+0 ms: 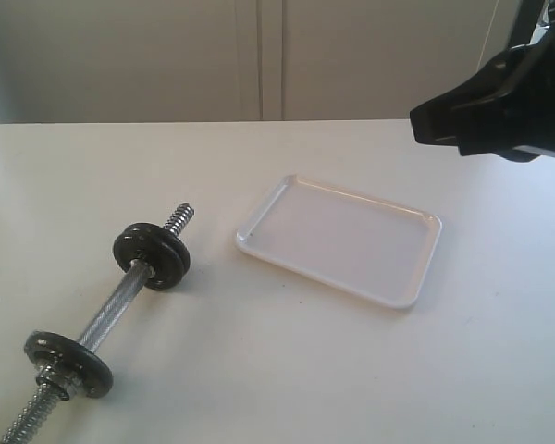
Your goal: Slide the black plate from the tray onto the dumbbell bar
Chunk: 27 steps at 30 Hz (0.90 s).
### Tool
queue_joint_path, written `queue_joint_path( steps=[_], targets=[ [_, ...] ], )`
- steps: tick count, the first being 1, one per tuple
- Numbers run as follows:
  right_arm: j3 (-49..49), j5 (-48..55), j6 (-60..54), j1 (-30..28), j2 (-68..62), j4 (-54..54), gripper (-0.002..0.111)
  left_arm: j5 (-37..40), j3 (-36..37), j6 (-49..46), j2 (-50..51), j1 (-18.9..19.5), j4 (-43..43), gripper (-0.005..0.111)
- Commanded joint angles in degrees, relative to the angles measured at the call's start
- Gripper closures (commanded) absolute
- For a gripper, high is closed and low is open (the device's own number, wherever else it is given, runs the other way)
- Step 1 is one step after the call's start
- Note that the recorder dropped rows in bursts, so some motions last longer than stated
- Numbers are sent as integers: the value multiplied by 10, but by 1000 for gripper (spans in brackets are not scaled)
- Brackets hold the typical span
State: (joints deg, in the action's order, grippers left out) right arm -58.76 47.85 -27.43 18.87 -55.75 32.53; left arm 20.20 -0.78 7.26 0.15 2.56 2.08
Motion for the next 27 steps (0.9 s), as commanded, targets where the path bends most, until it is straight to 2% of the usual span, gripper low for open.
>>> queue_joint_path(
  steps=[1, 7, 15, 20, 27],
  targets=[
    [2, -5, 4, 1, 4, 0, 108, 12, 8, 9, -1, -11, 1, 107],
    [2, -5, 4, 1, 4, 0, 108, 7, 8, 3, -1, -43, -4, 107],
    [2, -5, 4, 1, 4, 0, 108, -27, 8, -19, -1, -43, -17, 107],
    [2, -5, 4, 1, 4, 0, 108, -109, 8, -19, -1, -43, -16, 107],
    [2, -5, 4, 1, 4, 0, 108, -117, 8, -19, -1, -43, -16, 107]
  ],
)
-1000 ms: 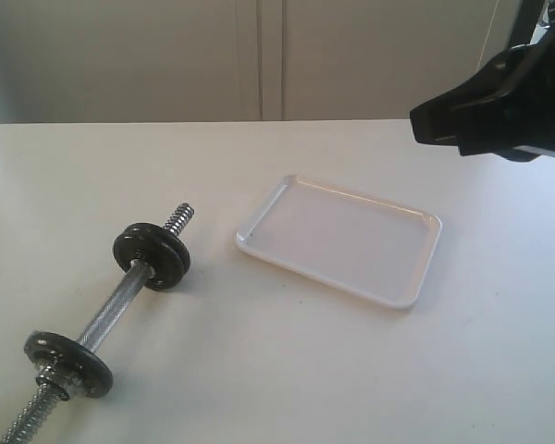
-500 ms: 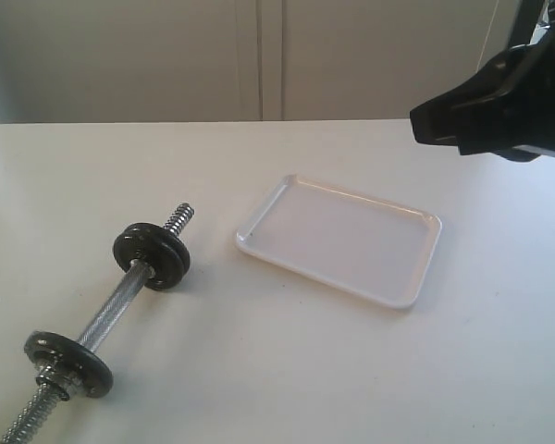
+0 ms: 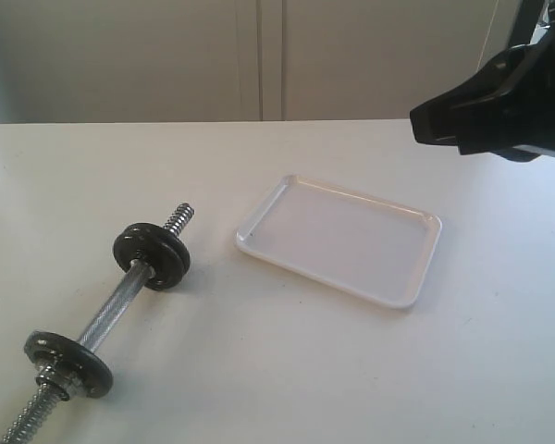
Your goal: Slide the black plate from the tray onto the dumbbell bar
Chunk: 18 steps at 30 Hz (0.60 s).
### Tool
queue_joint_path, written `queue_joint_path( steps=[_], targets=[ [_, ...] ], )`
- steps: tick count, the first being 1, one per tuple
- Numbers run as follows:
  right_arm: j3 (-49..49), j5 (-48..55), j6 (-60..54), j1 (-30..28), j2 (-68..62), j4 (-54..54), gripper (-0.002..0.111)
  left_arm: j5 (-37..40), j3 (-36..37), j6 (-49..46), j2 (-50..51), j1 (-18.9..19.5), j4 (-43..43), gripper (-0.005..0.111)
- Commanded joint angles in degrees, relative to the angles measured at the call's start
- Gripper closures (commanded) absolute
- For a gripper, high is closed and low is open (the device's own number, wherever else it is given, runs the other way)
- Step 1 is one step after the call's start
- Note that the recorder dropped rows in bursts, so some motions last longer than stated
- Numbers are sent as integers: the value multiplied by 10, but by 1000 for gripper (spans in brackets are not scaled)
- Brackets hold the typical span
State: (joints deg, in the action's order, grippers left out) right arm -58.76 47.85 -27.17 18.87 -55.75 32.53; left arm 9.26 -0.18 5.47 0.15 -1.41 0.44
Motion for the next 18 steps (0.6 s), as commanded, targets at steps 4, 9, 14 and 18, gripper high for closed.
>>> queue_joint_path(
  steps=[4, 9, 14, 18],
  targets=[
    [2, -5, 2, 1, 4, 0, 108, -7, 2, -2, -1, -3, 1, 107],
    [2, -5, 2, 1, 4, 0, 108, -7, 2, -2, -1, -3, 1, 107],
    [2, -5, 2, 1, 4, 0, 108, -7, 2, -2, -1, -3, 1, 107],
    [2, -6, 3, 1, 5, -3, 108, -7, 2, -2, -1, -3, 1, 107]
  ],
)
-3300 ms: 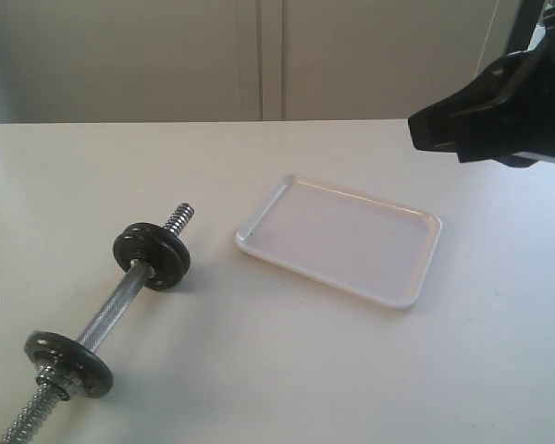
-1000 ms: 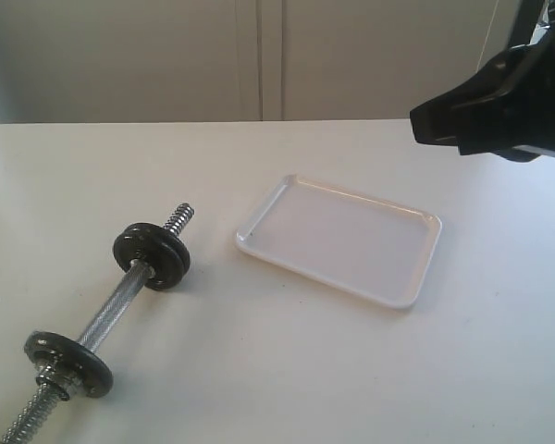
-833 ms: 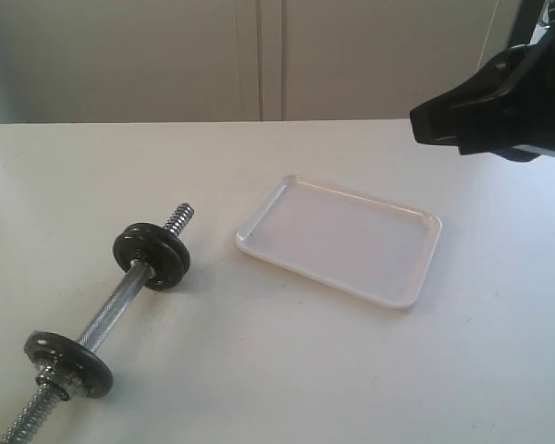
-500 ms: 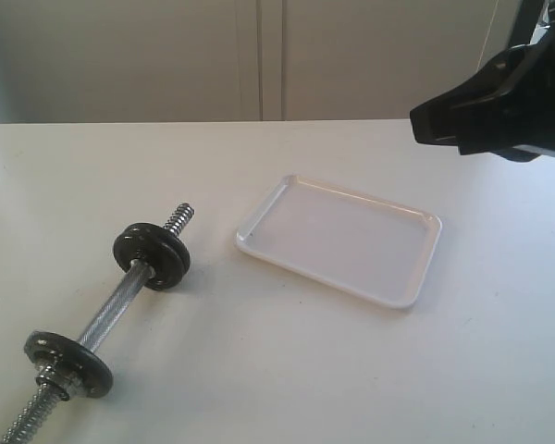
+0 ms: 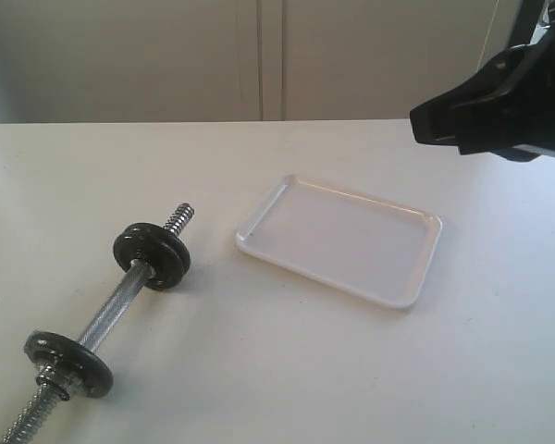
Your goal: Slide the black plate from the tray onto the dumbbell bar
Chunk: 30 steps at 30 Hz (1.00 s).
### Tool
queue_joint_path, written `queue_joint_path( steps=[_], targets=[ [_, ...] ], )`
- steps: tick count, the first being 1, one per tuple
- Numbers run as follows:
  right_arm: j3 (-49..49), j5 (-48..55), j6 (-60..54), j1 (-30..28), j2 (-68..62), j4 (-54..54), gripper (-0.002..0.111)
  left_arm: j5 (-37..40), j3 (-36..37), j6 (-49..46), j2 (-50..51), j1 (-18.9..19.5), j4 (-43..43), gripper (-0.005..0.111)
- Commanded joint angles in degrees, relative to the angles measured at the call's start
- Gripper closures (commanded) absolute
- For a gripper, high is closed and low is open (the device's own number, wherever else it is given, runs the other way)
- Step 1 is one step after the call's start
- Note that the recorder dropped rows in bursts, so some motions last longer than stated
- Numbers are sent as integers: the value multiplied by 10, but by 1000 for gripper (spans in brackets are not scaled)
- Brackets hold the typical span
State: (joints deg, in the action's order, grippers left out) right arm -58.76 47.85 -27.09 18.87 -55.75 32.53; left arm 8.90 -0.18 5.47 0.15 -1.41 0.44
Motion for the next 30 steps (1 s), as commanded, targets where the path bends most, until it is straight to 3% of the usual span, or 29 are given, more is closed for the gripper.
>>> queue_joint_path(
  steps=[1, 7, 26, 30],
  targets=[
    [2, -7, 2, 1, 11, -4, 108, -4, 2, -2, -1, -3, 1, 107],
    [2, -7, 2, 1, 95, -3, 108, 46, 2, -2, -1, -3, 1, 107],
    [16, -8, 2, -1, 363, -2, 108, 32, 2, -3, -1, -3, 1, 107],
    [66, -7, 2, -39, 442, -23, 108, 32, 2, -3, -1, -3, 1, 107]
  ],
)
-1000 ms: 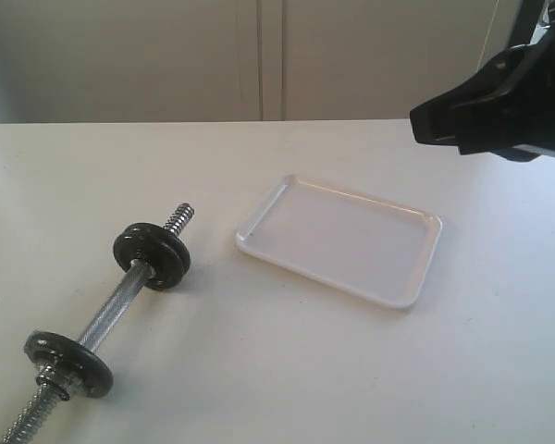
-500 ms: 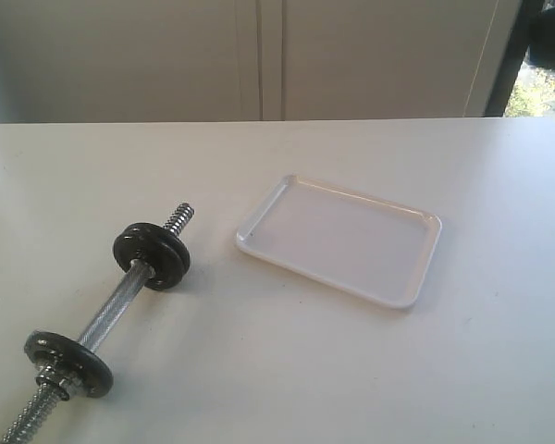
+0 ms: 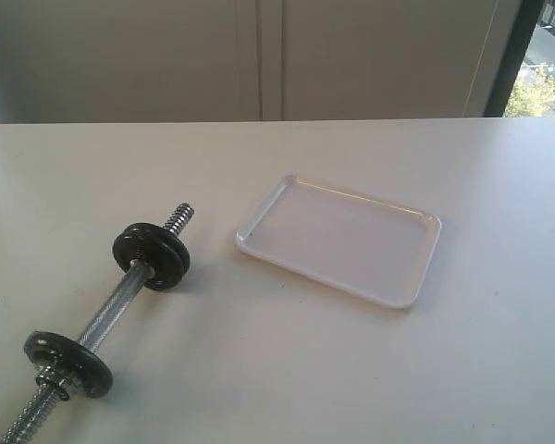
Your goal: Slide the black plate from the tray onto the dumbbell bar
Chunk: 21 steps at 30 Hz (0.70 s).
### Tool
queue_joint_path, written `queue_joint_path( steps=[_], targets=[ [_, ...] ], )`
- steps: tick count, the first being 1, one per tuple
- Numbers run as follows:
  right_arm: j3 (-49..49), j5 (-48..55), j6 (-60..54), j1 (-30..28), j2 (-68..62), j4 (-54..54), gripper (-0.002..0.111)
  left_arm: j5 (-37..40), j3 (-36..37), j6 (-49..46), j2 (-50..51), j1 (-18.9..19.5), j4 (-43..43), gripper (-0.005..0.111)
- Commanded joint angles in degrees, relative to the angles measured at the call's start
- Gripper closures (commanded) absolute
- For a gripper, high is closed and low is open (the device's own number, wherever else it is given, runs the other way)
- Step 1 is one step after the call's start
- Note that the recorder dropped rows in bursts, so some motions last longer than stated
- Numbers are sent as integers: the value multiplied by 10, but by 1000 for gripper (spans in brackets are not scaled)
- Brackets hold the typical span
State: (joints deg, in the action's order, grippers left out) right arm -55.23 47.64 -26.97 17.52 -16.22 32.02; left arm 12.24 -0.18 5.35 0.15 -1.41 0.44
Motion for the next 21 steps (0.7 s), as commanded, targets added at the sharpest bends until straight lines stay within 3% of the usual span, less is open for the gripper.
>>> queue_joint_path(
  steps=[1, 6, 15, 21],
  targets=[
    [55, -5, 1, -44, 79, -27, 108, -1, 2, -2, -1, -3, 1, 107],
    [155, -5, 1, -92, 162, -40, 108, -1, 2, -2, -1, -3, 1, 107],
    [294, -11, -2, -96, 162, -50, 108, -1, 2, -2, -1, -3, 1, 107],
    [385, -241, -12, -96, 162, -49, 108, -1, 2, -2, -1, -3, 1, 107]
  ],
)
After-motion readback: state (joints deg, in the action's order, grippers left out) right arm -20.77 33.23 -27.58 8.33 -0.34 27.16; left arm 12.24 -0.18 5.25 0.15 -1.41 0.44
